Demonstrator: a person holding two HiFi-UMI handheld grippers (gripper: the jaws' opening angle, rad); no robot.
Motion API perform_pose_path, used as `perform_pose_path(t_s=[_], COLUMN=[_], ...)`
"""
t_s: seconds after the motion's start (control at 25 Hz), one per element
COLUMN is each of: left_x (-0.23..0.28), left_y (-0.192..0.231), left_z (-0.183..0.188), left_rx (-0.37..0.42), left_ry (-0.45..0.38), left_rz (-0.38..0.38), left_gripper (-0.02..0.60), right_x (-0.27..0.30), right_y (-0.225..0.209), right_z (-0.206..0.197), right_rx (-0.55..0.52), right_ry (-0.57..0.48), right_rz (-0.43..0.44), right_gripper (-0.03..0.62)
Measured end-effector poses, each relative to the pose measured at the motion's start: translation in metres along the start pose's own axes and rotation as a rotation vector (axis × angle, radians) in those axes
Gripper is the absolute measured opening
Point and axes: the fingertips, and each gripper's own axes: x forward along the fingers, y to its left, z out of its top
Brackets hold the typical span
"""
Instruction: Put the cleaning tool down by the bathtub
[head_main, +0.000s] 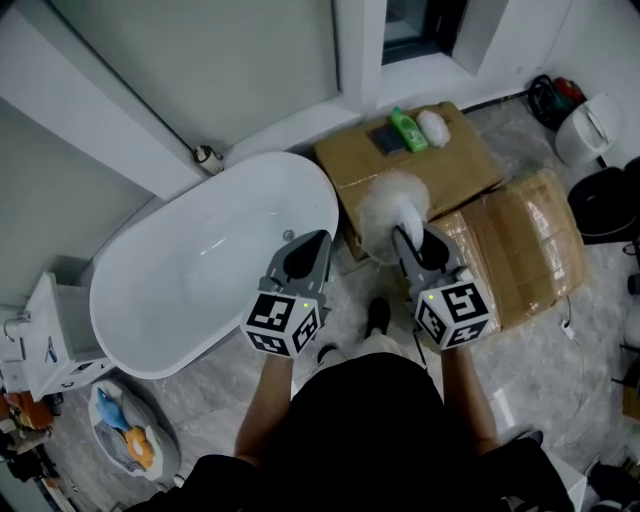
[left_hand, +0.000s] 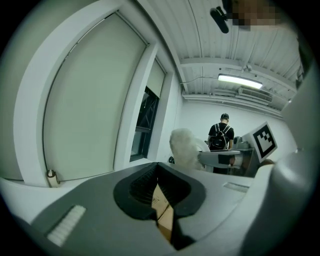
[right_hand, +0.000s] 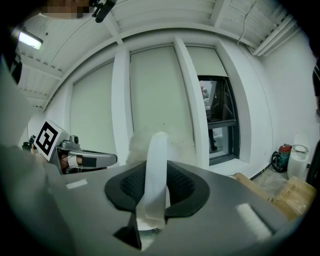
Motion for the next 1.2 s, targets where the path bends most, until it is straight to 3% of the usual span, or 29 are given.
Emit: perform_pose_path(t_s=[0.36, 0.72, 1.2], left_x=[0.048, 0.061, 0.081], left_y=[0.006, 0.015, 0.037], left_z=[0.004, -0.009, -0.033], left_rx=[-0.026, -0.054, -0.098], left_ry=[-0.029, -0.008, 0.046], left_rz=[0.112, 0.200, 0.184], left_gripper=[-0.002, -0.002, -0.002], right_x=[0.031, 0.058, 0.100], right_y=[-0.058, -0.089, -0.098], right_z=[0.000, -0.032, -0.091], right_rx=[-0.027, 0.007, 0.002], right_ry=[0.029, 0.119, 0.277], right_rz=[0.096, 0.141, 0.143], right_gripper=[0.095, 0.095, 0.095])
